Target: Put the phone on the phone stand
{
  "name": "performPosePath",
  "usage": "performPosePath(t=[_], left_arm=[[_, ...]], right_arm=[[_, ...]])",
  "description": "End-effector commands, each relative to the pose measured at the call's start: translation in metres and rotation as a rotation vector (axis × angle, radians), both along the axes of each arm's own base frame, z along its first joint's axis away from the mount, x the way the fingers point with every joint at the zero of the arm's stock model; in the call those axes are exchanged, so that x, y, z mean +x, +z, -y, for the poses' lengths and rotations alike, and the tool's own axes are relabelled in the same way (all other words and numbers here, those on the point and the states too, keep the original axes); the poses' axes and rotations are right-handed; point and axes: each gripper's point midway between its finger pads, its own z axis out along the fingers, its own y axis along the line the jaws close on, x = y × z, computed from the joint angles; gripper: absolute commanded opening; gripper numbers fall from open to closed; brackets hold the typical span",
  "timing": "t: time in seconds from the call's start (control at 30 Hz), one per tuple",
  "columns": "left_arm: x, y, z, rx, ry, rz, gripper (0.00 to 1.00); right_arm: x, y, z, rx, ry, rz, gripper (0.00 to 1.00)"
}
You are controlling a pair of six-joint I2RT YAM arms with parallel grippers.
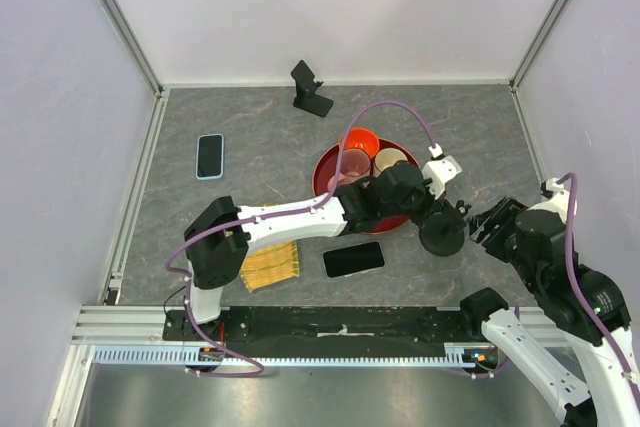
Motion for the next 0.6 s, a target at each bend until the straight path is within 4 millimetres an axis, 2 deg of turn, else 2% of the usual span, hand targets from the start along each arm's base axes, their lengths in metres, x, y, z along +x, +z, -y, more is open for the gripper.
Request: performPosePath(t=[0.0, 0.03, 0.1, 0.17, 0.23, 0.3, 0.47, 0.57], left_arm=[[0.034, 0.078, 0.015, -0.226, 0.094, 0.205, 0.02], [0.037, 0.075, 0.018, -0.230, 0.102, 0.210, 0.02], [0.043, 0.083, 0.024, -0.259, 0.111, 0.222, 0.02], [0.049, 0.077, 0.030, -0.251, 0.124, 0.224, 0.02], [0.056, 0.082, 0.032, -0.271, 0.151, 0.226, 0.02], [0.060, 0.076, 0.035, -0.269, 0.165, 0.216, 0.02], [0.075, 0.074, 0.028, -0.266, 0.269, 0.214, 0.02], [0.077, 0.073, 0.023, -0.270, 0.313, 0.179, 0.02]], right_arm=[[0.019, 0.012, 0.002, 0.004, -0.029, 0.136, 0.64], [0.024, 0.008, 0.000, 0.006, -0.024, 0.148, 0.63], [0.027, 0.003, -0.002, -0.002, -0.020, 0.145, 0.64], [0.033, -0.003, -0.003, -0.016, -0.022, 0.131, 0.66], [0.038, -0.003, -0.002, -0.038, -0.031, 0.126, 0.68], [0.041, -0.002, 0.004, -0.073, -0.053, 0.130, 0.69], [0.048, -0.018, 0.010, -0.130, -0.094, 0.072, 0.67], [0.051, -0.027, 0.009, -0.132, -0.105, 0.045, 0.67]])
